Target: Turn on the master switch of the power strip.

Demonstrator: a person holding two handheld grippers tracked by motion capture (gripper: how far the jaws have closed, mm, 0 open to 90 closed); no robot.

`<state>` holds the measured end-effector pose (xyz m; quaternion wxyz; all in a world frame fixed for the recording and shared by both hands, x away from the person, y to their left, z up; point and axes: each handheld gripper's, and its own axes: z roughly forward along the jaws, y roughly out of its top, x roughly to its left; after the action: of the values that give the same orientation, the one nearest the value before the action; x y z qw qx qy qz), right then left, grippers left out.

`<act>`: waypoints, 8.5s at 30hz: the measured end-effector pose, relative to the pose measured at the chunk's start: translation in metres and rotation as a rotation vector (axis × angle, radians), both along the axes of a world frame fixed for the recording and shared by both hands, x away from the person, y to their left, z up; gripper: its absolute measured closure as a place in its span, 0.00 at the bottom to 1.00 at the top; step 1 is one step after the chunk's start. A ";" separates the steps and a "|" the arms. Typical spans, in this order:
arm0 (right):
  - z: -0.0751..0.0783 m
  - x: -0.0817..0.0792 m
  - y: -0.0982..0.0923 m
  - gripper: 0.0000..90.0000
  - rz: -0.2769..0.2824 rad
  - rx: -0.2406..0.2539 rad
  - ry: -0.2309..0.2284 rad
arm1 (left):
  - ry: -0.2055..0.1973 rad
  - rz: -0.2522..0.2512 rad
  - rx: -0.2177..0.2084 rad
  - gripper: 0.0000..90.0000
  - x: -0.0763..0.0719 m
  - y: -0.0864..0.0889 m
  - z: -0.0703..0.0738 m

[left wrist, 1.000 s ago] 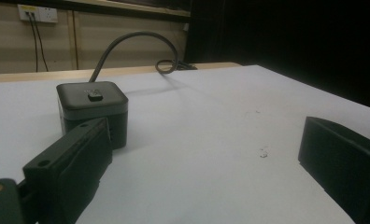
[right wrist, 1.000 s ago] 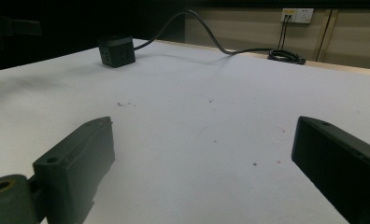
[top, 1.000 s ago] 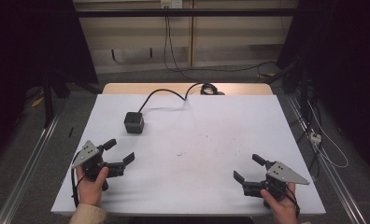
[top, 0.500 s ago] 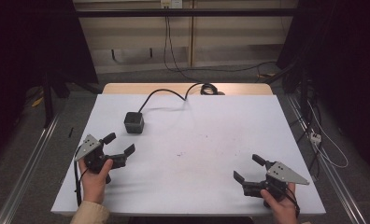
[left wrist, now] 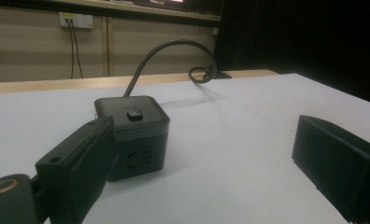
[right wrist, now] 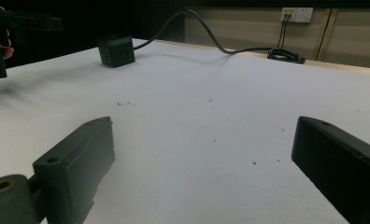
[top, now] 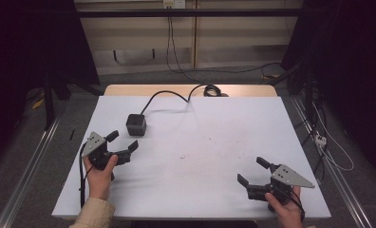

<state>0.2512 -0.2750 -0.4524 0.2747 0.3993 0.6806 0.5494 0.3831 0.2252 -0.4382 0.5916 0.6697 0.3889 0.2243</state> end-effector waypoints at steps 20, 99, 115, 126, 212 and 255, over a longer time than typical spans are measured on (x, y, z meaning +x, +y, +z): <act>0.000 0.000 0.000 0.06 -0.002 0.001 0.000 | 0.003 0.025 0.024 0.09 0.018 -0.010 0.000; -0.001 0.000 -0.002 0.06 -0.002 0.000 0.002 | 0.018 0.041 0.063 0.23 0.056 -0.024 0.004; 0.000 -0.001 -0.002 0.06 -0.002 0.000 -0.001 | 0.041 0.071 0.072 0.41 0.064 -0.017 0.003; 0.000 -0.002 -0.002 0.06 -0.001 0.000 0.000 | 0.048 0.074 0.096 0.53 0.068 -0.013 0.001; -0.002 -0.002 -0.004 0.06 -0.007 0.000 0.004 | 0.103 0.066 0.148 1.00 0.084 -0.014 -0.004; -0.001 -0.003 -0.004 0.06 -0.009 0.000 0.001 | 0.183 0.090 0.145 1.00 0.086 -0.016 0.000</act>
<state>0.2485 -0.2788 -0.4536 0.2768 0.4028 0.6790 0.5478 0.4696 0.2089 -0.4381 0.4931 0.7101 0.4539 0.2160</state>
